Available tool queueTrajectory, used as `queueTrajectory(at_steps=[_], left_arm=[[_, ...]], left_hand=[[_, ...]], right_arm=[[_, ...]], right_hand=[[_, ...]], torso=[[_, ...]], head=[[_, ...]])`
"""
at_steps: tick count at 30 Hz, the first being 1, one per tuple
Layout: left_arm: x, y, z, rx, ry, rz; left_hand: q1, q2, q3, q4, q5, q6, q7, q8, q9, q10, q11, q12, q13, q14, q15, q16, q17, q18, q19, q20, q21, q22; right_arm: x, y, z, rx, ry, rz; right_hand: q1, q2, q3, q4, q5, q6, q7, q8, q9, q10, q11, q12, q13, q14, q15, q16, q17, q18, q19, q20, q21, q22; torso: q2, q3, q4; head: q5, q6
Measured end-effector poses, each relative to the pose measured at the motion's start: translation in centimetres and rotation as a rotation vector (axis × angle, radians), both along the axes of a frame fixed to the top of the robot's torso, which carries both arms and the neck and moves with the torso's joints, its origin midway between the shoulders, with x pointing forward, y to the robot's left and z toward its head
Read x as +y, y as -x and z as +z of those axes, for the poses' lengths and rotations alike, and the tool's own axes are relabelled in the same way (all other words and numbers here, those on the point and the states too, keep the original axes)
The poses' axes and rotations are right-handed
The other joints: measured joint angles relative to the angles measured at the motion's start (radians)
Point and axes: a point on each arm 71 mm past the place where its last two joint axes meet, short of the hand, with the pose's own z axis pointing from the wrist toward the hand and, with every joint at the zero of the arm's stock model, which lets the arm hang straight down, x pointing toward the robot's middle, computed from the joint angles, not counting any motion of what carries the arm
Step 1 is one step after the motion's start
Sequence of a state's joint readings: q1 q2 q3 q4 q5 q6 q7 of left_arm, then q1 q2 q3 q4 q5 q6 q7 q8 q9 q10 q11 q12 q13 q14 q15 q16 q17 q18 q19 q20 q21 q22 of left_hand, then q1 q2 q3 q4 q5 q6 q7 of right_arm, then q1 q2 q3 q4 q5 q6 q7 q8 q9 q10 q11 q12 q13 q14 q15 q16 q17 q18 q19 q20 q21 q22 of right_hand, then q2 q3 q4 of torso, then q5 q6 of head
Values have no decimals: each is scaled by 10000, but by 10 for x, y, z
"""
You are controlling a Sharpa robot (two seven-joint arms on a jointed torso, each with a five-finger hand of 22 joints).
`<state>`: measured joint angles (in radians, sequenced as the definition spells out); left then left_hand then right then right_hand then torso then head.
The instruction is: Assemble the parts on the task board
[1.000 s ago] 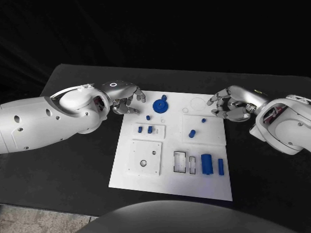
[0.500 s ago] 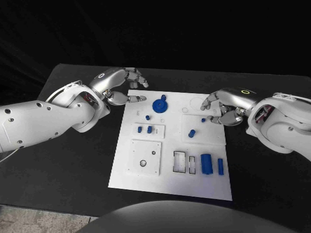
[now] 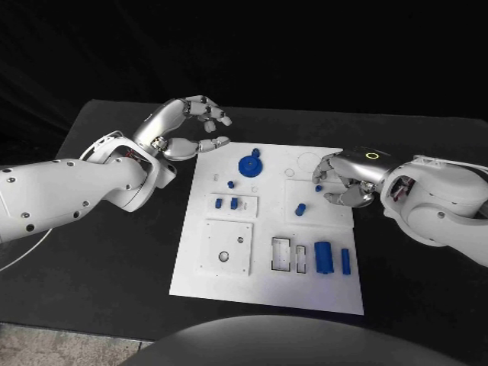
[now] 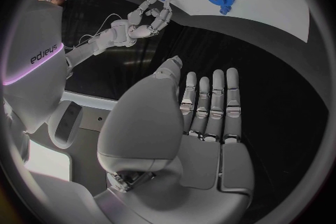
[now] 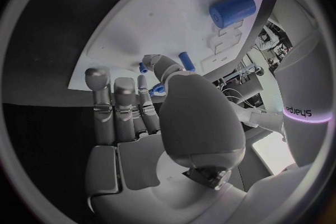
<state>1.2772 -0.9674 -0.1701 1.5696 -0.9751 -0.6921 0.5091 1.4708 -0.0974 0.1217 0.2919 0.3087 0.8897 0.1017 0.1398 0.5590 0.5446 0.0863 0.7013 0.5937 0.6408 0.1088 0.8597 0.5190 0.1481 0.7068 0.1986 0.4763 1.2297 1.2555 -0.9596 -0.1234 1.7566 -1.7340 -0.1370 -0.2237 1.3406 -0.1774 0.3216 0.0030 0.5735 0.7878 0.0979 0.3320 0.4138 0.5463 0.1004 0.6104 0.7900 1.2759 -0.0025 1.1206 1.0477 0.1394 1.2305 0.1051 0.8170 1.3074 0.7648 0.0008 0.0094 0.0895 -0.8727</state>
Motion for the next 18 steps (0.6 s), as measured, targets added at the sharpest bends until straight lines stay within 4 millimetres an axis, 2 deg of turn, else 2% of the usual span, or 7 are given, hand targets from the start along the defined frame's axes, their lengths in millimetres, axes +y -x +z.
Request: queueTrajectory(at_steps=[3, 8, 13, 18], left_arm=[[0, 0, 0, 13, 113, -25], [0, 0, 0, 47, 230, -43], [-1, 0, 0, 98, 293, -53], [-3, 0, -1, 148, 323, -79]], left_hand=[[40, 40, 0, 0, 0, 0, 0, 18, -11, 0, 0, 0, -47, 88, 18, 42, -16, 1, 84, 13, 0, 0], [53, 53, 0, 0, 0, 0, 0, 18, -17, 0, 0, 47, -118, 194, 24, 44, -50, 1, 175, 32, 0, 1], [105, 105, 0, 0, 39, 0, -1, 55, -20, 37, 36, 47, -162, 291, 40, 45, -68, -1, 264, 49, 0, 1], [146, 146, 0, 0, 39, -1, -1, 55, -20, 37, 36, 77, -199, 338, 18, 45, -91, 0, 315, 72, 0, 13]], right_arm=[[1, -1, -3, -14, 47, 8], [0, -3, -6, -43, 40, -24], [0, -5, -8, -105, -72, -19], [1, -7, -9, -132, -245, 10]], right_hand=[[-35, 36, 38, -28, 276, 83, 83, 310, 259, 139, -76, 170, -92, 95, -60, 171, 64, 0, 130, -33, 189, -1], [-133, 133, 236, 9, 581, 91, 92, 624, 550, 399, -134, 273, -251, 224, -107, 374, 173, 0, 313, -101, 452, -1], [-200, 200, 476, 55, 598, 91, 92, 853, 775, 973, -207, 411, -508, 487, -167, 652, 336, 0, 566, -174, 843, -1], [-285, 286, 654, 123, 498, 127, 128, 900, 869, 1413, -260, 428, -814, 641, -177, 829, 438, -1, 755, -192, 1130, -1]], torso=[[-2, -1, -7], [-5, -1, -8], [-10, -2, -8], [-10, -3, -8]], head=[[1, 0], [-14, 0], [-13, 0], [-16, 0]])
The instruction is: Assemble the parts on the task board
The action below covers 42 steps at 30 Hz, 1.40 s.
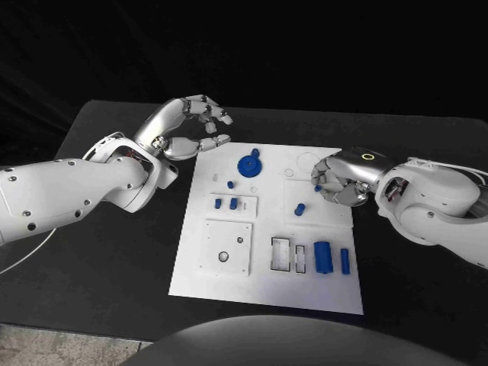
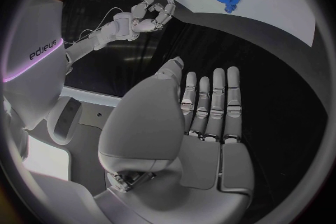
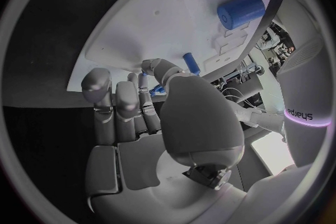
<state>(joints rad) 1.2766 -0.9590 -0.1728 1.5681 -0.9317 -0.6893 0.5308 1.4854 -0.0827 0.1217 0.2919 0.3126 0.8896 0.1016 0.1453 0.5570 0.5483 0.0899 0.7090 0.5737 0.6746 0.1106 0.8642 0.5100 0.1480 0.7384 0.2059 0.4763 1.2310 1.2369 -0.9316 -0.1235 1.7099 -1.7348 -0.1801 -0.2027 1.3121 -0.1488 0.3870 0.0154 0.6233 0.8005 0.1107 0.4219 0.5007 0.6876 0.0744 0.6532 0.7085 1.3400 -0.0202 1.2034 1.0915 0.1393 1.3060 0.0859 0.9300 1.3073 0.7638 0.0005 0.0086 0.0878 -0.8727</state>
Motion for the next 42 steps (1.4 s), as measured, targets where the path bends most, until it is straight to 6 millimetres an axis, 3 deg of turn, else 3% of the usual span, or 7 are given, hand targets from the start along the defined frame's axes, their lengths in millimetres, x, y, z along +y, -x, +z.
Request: queueTrajectory(at_steps=[4, 14, 21, 22, 24, 31, 42], left_arm=[[-1, 0, -1, 67, 5, -12], [-3, -1, -5, 259, -18, -55], [-4, -3, -7, 404, -50, -59], [-4, -3, -8, 423, -53, -61], [-4, -3, -8, 466, -60, -64], [-5, -3, -10, 584, -85, -70], [-5, -4, -13, 746, -120, -92]], left_hand=[[0, 0, 0, 0, 0, 0, 0, 0, -9, 0, 0, 37, -33, 36, 36, 0, -10, 1, 56, 13, 0, 2], [54, 54, 0, 0, 18, 36, 36, 42, -8, 36, 35, 37, -98, 107, 37, 0, -46, 0, 161, 48, 0, 13], [84, 72, 0, 0, 36, 36, 36, 42, -7, 71, 70, 36, -138, 178, 39, 0, -65, 2, 218, 34, 0, 24], [159, 77, 0, 0, 36, 36, 36, 42, -7, 71, 70, 37, -158, 178, 39, 0, -72, 99, 233, 50, 0, 32], [159, 78, 0, 0, 36, 35, 36, 79, -7, 71, 70, 37, -163, 178, 39, 0, -78, 151, 233, 50, 0, 37], [159, 78, 0, 0, 72, 35, 35, 79, -7, 71, 70, 36, -203, 215, 2, 0, -90, 152, 304, 49, 0, 47], [159, 78, 0, 0, 69, 73, 73, 80, -6, 108, 106, 36, -230, 250, 37, 0, -108, 152, 340, 84, 0, 58]], right_arm=[[0, -1, -1, 35, -146, -13], [1, -2, -3, 259, -483, -37], [1, -3, -4, 444, -640, -77], [1, -3, -4, 467, -654, -85], [1, -3, -4, 516, -685, -99], [1, -3, -5, 594, -751, -130], [2, -3, -4, 551, -730, -78]], right_hand=[[-53, 53, 130, 74, -170, -53, 55, -2, -11, 291, -1, -111, -284, 76, 34, 78, 27, 0, 92, 19, 100, 7], [-199, -13, 249, 193, -1458, 76, 180, -468, -304, 994, 27, -524, -1048, 197, 163, 194, 1, -158, 232, 160, 206, 7], [-238, -52, 218, 224, -1657, 94, 197, -508, -357, 1015, 15, -586, -1188, 196, 164, 194, -87, -159, 232, 160, 206, 6], [-238, -52, 218, 224, -1714, 128, 226, -508, -363, 1015, 16, -615, -1208, 196, 164, 194, -101, -159, 232, 160, 206, 6], [-237, -52, 218, 224, -1661, 266, 204, -508, -364, 1028, 27, -646, -1262, 196, 164, 194, -118, -158, 232, 160, 206, 6], [154, 38, 469, -27, -593, 652, 249, -508, -341, 1263, 50, -784, -1522, 195, 164, 194, -227, -158, 231, 160, 158, 5], [376, 159, 448, -295, -560, 987, 229, -348, -197, 1453, 24, -843, -1681, 119, 165, 130, -426, -158, 231, 160, 119, 3]], torso=[[1, -9, 0], [-1, -11, 6], [-5, -10, 5], [-4, -10, 5], [-4, -10, 3], [-6, -7, 0], [-7, -5, 0]], head=[[-15, 0], [-12, 0], [-5, 0], [-5, 0], [-5, 0], [-4, 0], [6, 0]])
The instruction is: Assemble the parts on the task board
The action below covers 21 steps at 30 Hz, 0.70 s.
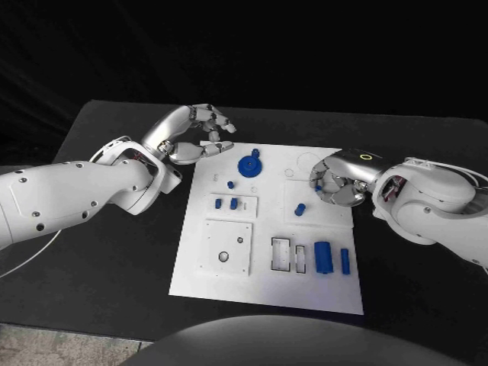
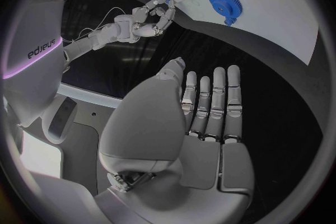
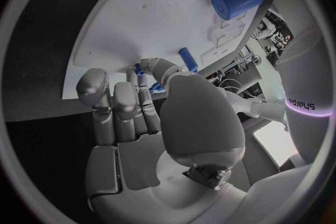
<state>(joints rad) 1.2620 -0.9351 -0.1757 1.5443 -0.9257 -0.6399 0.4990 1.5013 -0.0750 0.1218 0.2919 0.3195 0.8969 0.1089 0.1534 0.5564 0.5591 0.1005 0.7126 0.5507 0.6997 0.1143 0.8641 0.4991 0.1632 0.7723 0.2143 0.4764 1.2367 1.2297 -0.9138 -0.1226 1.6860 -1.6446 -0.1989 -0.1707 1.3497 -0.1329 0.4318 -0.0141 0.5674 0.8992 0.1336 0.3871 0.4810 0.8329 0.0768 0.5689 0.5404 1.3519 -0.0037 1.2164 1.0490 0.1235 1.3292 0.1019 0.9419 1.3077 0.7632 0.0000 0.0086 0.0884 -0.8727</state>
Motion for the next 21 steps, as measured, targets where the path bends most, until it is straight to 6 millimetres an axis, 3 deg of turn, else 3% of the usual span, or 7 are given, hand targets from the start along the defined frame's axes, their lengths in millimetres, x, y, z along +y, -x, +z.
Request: queueTrajectory(at_steps=[13, 21], left_arm=[[0, 0, -5, 229, -46, 4], [0, 0, -6, 354, -74, 18]], left_hand=[[51, 51, 0, 0, 37, 0, 0, 36, 1, 36, 35, 0, -63, 36, -36, 0, -23, -2, 71, -1, 0, 23], [51, 51, 0, 0, 36, 0, 0, 36, 1, 35, 35, 0, -77, 36, -36, 0, -35, -2, 71, -1, 0, 23]], right_arm=[[0, 4, 3, -406, -172, 181], [8, 12, 30, -996, -766, 613]], right_hand=[[91, 90, -114, -75, -332, 336, -52, 146, 163, 388, -79, 41, -111, 1, 0, -13, 17, 1, 38, -38, 128, -2], [89, 89, -150, -62, -355, 337, -53, 152, 185, 458, -81, 43, -138, 1, 0, -13, 8, 0, 37, -37, 164, -2]], torso=[[-8, -2, 5], [-5, -2, 6]], head=[[68, 0], [118, 0]])
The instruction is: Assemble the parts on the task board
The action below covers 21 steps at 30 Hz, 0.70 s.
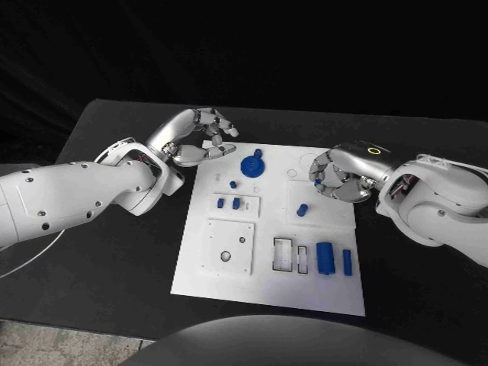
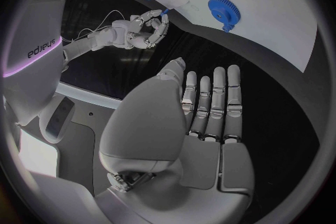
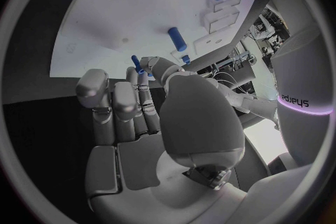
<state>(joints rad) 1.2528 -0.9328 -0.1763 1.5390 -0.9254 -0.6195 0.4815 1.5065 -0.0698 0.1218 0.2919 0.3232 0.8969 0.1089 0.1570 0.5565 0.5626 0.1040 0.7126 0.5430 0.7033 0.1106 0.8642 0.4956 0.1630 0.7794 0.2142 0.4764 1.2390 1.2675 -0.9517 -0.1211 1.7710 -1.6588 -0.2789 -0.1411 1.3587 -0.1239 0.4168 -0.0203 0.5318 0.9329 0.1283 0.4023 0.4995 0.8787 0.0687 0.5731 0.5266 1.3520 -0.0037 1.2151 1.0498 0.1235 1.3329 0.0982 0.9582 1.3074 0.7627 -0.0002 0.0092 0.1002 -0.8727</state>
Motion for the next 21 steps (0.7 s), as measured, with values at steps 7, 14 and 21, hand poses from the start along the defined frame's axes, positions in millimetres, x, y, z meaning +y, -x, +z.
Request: queueTrajectory(at_steps=[7, 14, 21], left_arm=[[-2, -1, -1, 83, -12, -29], [-3, -2, -2, 171, 14, -13], [-5, -3, -7, 321, 175, -1]], left_hand=[[40, 40, 0, 0, 0, 0, 0, 40, 0, -1, 72, 0, -34, 0, 0, 0, -14, 1, 72, 1, 0, 10], [78, 82, 0, 0, 4, 0, 0, 41, 0, 22, 161, 0, -107, 0, 0, 0, -64, 0, 72, 1, 0, 21], [-1, 160, 0, 0, 41, 0, 0, 40, -9, -2, 289, 0, -197, -58, 58, -87, -122, 0, 72, 1, -90, 20]], right_arm=[[12, 9, 20, -104, -581, 373], [34, 15, 21, 258, -943, 811], [68, 22, 10, 655, -1000, 1517]], right_hand=[[-1, -1, 0, 0, 0, 0, 0, 0, -12, 1, -1, -2, -13, 0, 0, 0, 0, 0, 0, 0, 0, -1], [-2, -2, 0, 0, -40, 0, 0, -60, -29, 69, 1, -4, -72, 39, -39, 39, 8, 0, -1, 0, 41, -1], [-2, -2, -4, 4, -72, 0, 0, -117, -45, 70, 1, -18, -84, 39, -38, 39, -67, 1, -1, 1, 41, 7]], torso=[[-5, -12, -6], [-21, -16, -4], [-147, -34, 10]], head=[[-2, 0], [21, 0], [102, 0]])
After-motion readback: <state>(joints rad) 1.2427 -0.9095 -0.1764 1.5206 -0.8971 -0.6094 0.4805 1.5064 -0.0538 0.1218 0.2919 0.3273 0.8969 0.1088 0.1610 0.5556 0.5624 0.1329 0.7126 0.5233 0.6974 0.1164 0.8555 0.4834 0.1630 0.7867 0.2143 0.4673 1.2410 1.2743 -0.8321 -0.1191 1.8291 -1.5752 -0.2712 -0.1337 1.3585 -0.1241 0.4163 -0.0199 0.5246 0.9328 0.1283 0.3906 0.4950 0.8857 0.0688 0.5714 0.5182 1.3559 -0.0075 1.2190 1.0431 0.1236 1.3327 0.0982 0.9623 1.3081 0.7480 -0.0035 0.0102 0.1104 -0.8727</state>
